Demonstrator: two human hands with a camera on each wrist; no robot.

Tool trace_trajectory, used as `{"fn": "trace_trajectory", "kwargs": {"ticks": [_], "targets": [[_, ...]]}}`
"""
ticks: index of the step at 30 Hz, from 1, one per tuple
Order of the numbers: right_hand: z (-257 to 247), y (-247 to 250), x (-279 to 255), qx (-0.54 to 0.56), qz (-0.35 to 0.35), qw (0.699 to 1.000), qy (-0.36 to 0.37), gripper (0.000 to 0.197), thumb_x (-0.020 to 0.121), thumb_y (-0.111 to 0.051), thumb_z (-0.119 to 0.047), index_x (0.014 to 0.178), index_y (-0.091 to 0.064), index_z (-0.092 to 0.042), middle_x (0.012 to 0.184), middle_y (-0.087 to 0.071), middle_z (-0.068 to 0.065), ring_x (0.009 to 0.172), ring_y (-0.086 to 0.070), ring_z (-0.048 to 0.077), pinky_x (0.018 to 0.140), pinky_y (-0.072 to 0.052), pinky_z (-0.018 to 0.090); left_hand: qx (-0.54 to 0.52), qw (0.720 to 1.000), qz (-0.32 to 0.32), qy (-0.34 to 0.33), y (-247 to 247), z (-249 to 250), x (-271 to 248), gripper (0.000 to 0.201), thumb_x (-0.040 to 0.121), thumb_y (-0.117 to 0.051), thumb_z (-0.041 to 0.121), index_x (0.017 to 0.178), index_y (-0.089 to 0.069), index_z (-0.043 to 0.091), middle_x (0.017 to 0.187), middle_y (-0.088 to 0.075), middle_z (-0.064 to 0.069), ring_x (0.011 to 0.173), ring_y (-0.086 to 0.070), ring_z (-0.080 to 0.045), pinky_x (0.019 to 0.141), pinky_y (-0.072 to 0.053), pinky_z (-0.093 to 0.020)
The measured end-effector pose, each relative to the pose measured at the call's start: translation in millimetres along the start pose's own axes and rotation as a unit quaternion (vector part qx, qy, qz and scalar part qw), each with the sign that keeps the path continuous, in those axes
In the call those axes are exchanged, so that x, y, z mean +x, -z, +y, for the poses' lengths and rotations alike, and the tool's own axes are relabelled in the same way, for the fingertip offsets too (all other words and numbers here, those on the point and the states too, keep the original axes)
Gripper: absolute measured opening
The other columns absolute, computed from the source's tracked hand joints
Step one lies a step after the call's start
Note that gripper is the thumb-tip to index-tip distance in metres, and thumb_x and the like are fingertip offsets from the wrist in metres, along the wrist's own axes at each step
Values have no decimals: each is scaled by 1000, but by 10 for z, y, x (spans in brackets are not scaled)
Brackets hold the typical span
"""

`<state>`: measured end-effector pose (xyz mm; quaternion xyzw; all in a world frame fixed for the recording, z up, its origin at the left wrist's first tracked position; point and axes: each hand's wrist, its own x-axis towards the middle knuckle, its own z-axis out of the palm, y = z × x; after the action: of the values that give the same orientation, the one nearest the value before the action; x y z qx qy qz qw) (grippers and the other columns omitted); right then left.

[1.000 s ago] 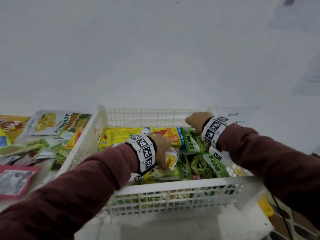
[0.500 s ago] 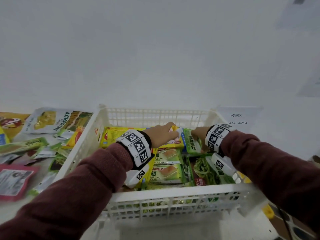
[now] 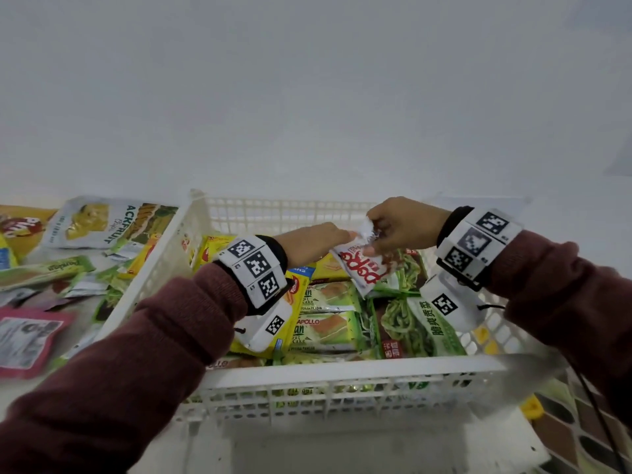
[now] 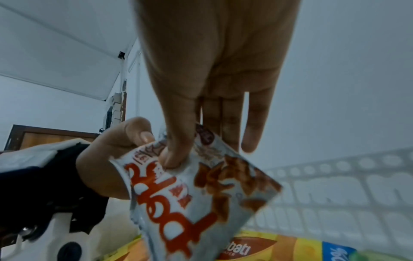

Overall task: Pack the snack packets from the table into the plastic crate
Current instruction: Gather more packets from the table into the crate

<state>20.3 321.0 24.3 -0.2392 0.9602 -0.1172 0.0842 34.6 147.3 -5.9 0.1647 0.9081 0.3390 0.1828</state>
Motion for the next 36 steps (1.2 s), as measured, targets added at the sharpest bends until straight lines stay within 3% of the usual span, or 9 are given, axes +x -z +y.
{"fn": "trace_trajectory", "kwargs": {"ticks": [5, 10, 13, 17, 21, 25, 28, 31, 36], "targets": [[168, -216, 68, 70, -109, 982, -141, 46, 81, -70, -24, 119, -49, -8, 73, -57, -3, 38, -56, -2, 48, -51, 21, 284, 948, -44, 137, 144, -237, 55, 35, 90, -49, 49, 83, -48, 15, 83, -45, -1, 71, -43, -13, 59, -31, -21], [115, -446, 73, -67, -185, 965, -173, 41, 82, -68, -31, 110, -52, -5, 74, -59, 2, 44, -56, 3, 40, -42, 8, 352, 921, -50, 159, 181, -344, 69, 62, 84, -66, 32, 135, -43, 5, 133, -51, -11, 104, -52, -21, 84, -40, -31], [65, -497, 63, -187, -184, 954, -143, 53, 80, -67, -40, 120, -52, -8, 112, -62, 5, 99, -60, 18, 83, -48, 24, 361, 920, -37, 148, 200, -396, 98, 62, 83, -68, 28, 135, -43, 5, 134, -50, -11, 117, -52, -26, 92, -42, -32], [-19, -457, 51, -234, -204, 942, -131, 62, 83, -64, -42, 132, -41, -10, 132, -51, 6, 118, -51, 23, 94, -42, 32, 351, 925, -30, 142, 267, -412, 78, 61, 80, -71, 29, 131, -48, 5, 130, -54, -10, 103, -54, -23, 88, -44, -32], [-117, -255, 112, -121, -126, 980, -100, 60, 84, -61, -45, 131, -42, -12, 124, -55, 8, 97, -51, 18, 79, -40, 28, 319, 939, -18, 131, 413, -382, -2, 59, 82, -68, 30, 133, -44, 11, 137, -46, -6, 110, -50, -22, 87, -41, -30], [-384, -257, 127, 80, -158, 983, -59, 66, 84, -62, -39, 137, -34, -10, 101, -61, 0, 75, -55, 10, 69, -47, 19, 230, 967, 21, 104, 596, -337, -87, 55, 86, -64, 26, 134, -40, 11, 134, -43, -9, 92, -48, -22, 59, -39, -25], [-532, -364, 141, 139, -109, 984, -1, 87, 83, -67, -31, 146, -9, -15, 135, -45, 1, 104, -51, 11, 86, -44, 20, 86, 988, 104, 73, 743, -374, -140, 40, 86, -65, 24, 120, -46, 13, 106, -49, -11, 78, -51, -26, 58, -45, -31], [-572, -280, 231, 154, 64, 985, 31, 105, 77, -72, -35, 148, 4, -24, 145, -34, 8, 127, -41, 22, 104, -39, 36, 15, 989, 149, -5, 814, -392, -177, 22, 82, -68, 17, 95, -51, 14, 77, -54, -4, 58, -47, -15, 56, -41, -25], [-589, 45, 414, 38, 109, 990, 79, 61, 74, -74, -14, 129, -49, -15, 113, -59, 9, 94, -55, 23, 74, -41, 28, 23, 968, 223, -110, 657, -323, -97, 23, 75, -75, 13, 96, -65, 10, 75, -55, 7, 67, -50, -7, 61, -38, -14]]}}
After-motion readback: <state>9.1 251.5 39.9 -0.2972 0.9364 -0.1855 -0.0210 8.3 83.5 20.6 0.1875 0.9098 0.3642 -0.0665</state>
